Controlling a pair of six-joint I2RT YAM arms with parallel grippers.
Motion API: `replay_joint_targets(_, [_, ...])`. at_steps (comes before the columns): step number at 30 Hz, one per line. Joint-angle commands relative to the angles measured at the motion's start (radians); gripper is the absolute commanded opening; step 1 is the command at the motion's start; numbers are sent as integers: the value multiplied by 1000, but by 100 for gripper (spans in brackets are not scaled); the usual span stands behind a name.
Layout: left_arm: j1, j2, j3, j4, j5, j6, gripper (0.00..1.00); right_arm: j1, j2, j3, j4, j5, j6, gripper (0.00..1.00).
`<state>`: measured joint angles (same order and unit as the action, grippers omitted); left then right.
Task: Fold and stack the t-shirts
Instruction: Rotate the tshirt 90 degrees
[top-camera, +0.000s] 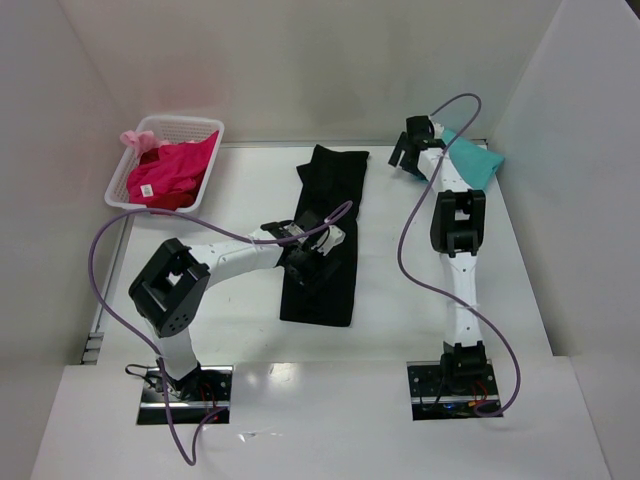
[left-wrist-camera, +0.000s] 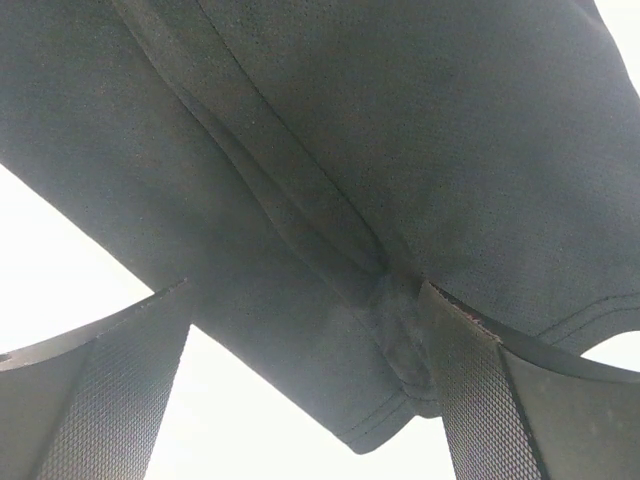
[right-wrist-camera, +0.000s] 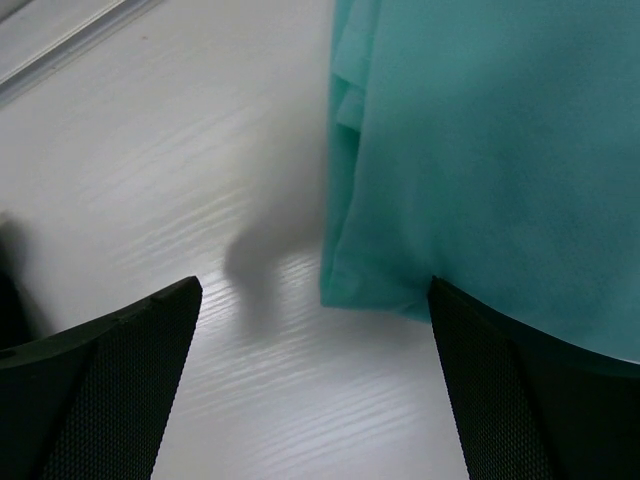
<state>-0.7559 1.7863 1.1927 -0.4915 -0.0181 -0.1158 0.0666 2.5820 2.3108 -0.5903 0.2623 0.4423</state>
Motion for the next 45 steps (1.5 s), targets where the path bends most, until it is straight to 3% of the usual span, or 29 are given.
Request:
replay_joint_targets(1, [3,-34,-4,13,20,7,100,-48,-65,-40,-52,71,-7,100])
replay_joint_targets(15, [3,-34,-22,22,20,16,100,-67,-141,-146,-56,189,-16,100])
replay_joint_targets(16, [3,-34,-22,22,32,25,100,-67,-164,-163,-55,149,-16,100])
replay_joint_targets(17, [3,-34,-22,12,41,25,100,-67,-286,-271,37,-29,-4,100])
replay_joint_targets(24, [3,-25,-22,-24,41,-11,100,-15,-500,-349,191,-293,-7,100])
replay_joint_targets(29, [-6,-2,-31,-42,82,-51,100,61,-464,-283,182,-360,-17,100])
replay_joint_targets(36, [-39,39,-31,-51,141,-52,100,140,-289,-192,162,-397,-8,100])
replay_joint_targets(45, [-59,58,-51,-61,199,-51,100,151,-108,-67,127,-462,1,100])
